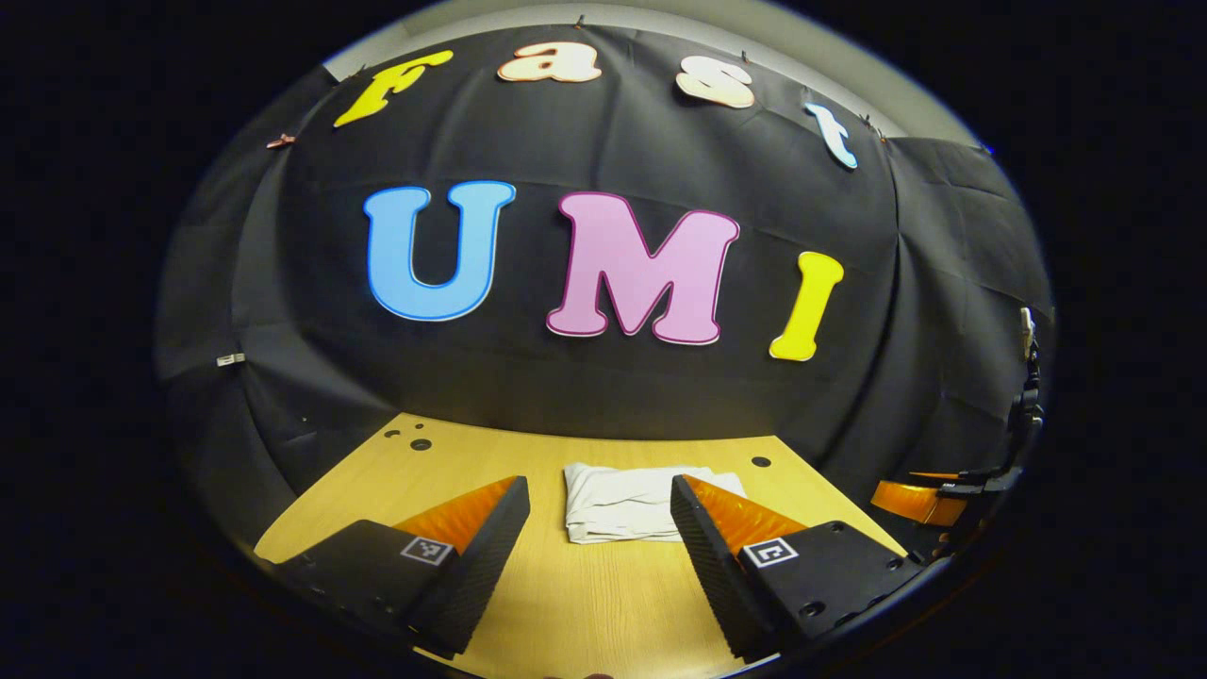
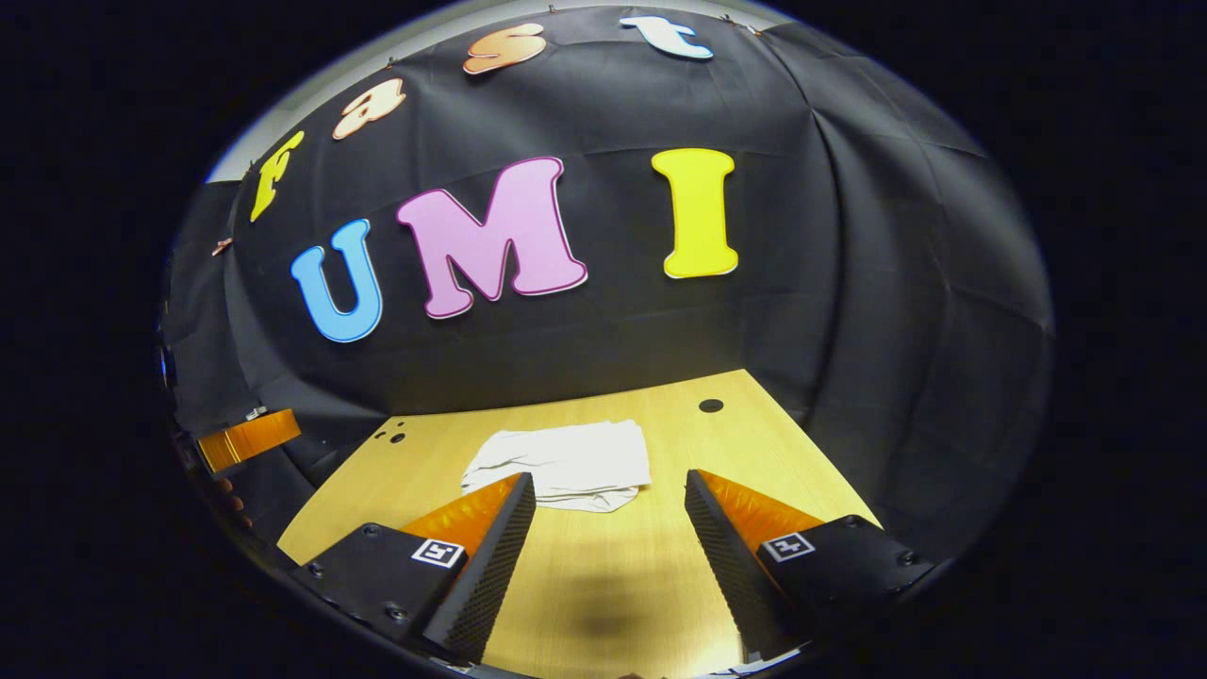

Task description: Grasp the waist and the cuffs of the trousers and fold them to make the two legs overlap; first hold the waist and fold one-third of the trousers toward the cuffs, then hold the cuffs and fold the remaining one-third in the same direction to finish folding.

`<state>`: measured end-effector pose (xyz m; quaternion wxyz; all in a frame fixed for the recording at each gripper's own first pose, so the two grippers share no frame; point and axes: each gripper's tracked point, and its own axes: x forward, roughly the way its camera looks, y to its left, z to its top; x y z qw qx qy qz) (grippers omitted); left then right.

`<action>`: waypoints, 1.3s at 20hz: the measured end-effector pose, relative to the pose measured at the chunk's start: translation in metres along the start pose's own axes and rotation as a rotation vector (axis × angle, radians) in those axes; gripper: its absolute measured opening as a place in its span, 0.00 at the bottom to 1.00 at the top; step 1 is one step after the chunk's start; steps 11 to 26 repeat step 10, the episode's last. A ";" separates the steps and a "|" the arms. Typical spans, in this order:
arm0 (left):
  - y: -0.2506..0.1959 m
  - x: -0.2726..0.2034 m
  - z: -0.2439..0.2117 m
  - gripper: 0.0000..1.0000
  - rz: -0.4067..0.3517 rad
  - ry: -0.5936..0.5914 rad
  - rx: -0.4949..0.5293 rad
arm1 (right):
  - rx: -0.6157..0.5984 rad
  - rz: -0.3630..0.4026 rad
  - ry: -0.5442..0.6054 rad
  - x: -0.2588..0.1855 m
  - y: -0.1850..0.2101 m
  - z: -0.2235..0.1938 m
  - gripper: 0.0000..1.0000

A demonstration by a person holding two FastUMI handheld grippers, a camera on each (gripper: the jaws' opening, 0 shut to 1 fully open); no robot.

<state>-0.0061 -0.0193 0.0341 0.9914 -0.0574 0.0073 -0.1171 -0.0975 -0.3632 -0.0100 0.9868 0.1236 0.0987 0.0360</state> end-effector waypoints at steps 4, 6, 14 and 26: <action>0.015 -0.017 -0.009 0.96 0.029 0.008 -0.013 | -0.019 0.032 0.010 -0.009 0.018 -0.005 0.98; 0.020 -0.022 -0.011 0.96 0.041 0.007 -0.027 | -0.015 0.043 0.012 -0.011 0.026 -0.006 0.98; 0.018 -0.029 -0.023 0.96 0.051 0.000 -0.020 | -0.003 0.066 0.011 -0.011 0.047 -0.009 0.98; 0.018 -0.029 -0.023 0.96 0.051 0.000 -0.020 | -0.003 0.066 0.011 -0.011 0.047 -0.009 0.98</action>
